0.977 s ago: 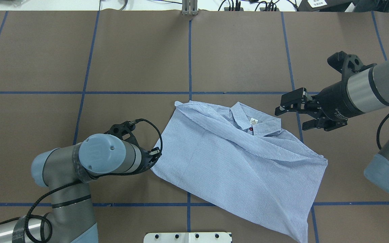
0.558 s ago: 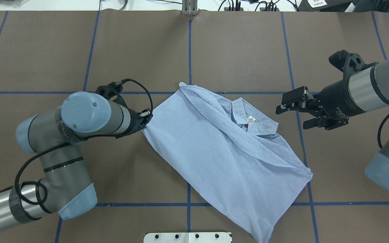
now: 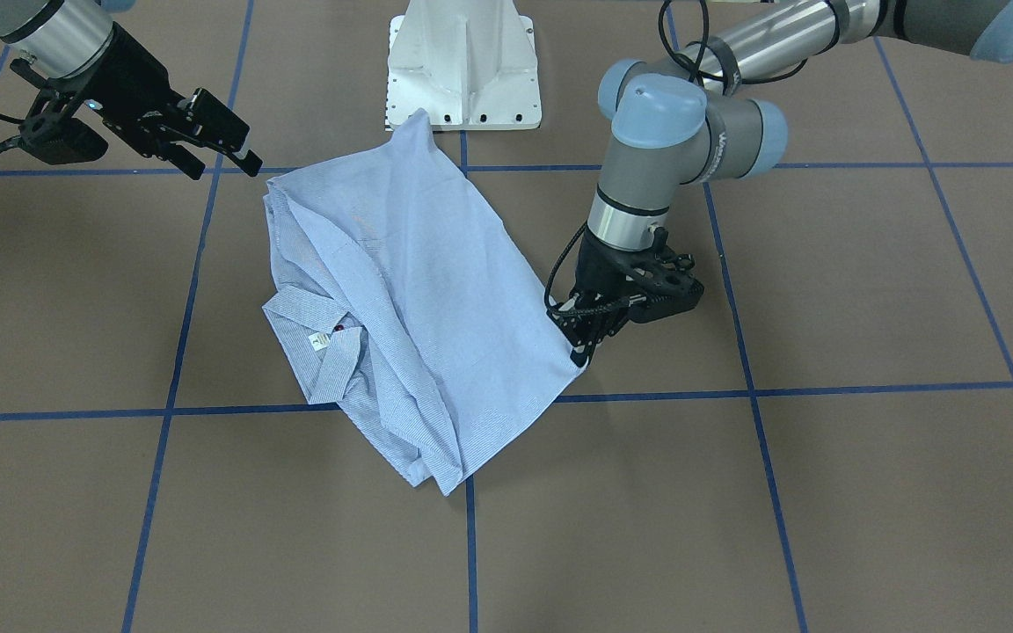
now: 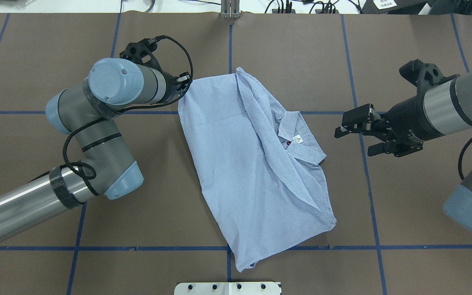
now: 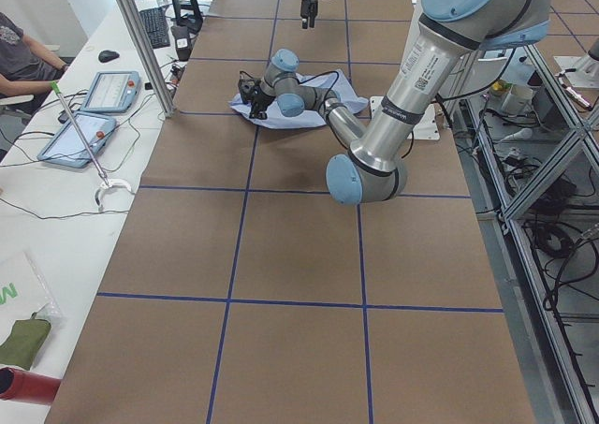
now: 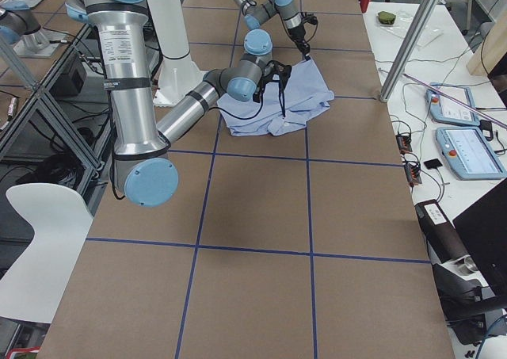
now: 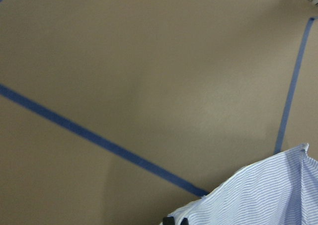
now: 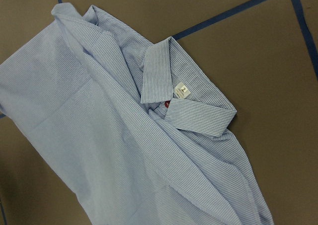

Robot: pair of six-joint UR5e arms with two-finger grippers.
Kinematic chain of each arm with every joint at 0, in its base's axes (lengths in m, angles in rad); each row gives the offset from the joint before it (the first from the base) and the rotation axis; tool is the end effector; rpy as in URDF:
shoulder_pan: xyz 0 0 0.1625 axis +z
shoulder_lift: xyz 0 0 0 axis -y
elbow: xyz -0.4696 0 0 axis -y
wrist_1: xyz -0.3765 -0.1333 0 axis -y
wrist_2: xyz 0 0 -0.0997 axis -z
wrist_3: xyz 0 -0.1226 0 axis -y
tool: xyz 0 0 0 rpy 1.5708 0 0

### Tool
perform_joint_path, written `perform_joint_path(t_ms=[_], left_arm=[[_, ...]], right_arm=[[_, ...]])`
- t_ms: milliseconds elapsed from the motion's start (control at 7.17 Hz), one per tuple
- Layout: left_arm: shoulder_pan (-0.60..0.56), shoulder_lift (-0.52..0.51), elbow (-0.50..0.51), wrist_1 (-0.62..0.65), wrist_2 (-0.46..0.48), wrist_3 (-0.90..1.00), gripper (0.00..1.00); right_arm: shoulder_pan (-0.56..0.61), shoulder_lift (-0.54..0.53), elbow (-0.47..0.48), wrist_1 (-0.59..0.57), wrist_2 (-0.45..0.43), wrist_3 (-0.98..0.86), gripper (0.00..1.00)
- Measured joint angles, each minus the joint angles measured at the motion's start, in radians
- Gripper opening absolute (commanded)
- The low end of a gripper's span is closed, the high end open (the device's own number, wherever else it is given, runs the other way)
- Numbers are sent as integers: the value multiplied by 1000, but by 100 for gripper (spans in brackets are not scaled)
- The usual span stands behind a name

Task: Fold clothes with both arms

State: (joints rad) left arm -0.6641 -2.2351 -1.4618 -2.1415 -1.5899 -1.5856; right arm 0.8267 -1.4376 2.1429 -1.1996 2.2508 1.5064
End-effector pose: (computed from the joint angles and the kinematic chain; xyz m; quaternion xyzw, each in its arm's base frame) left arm 0.5201 -0.5734 0.2965 0.1626 0.5084 -0.2768 0.7991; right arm -0.2839 -0.3914 0.3413 -0.0501 -0.5595 0.1424 0.8150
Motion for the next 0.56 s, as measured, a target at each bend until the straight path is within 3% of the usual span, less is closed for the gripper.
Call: perform_joint_path(t_ms=[279, 558], left_arm=[[-7, -109, 232, -236, 94, 12, 0], [-8, -175, 352, -345, 143, 15, 0]], right_arm=[[0, 0, -1, 0, -5, 0, 100], [0, 1, -1, 0, -10, 0, 100]])
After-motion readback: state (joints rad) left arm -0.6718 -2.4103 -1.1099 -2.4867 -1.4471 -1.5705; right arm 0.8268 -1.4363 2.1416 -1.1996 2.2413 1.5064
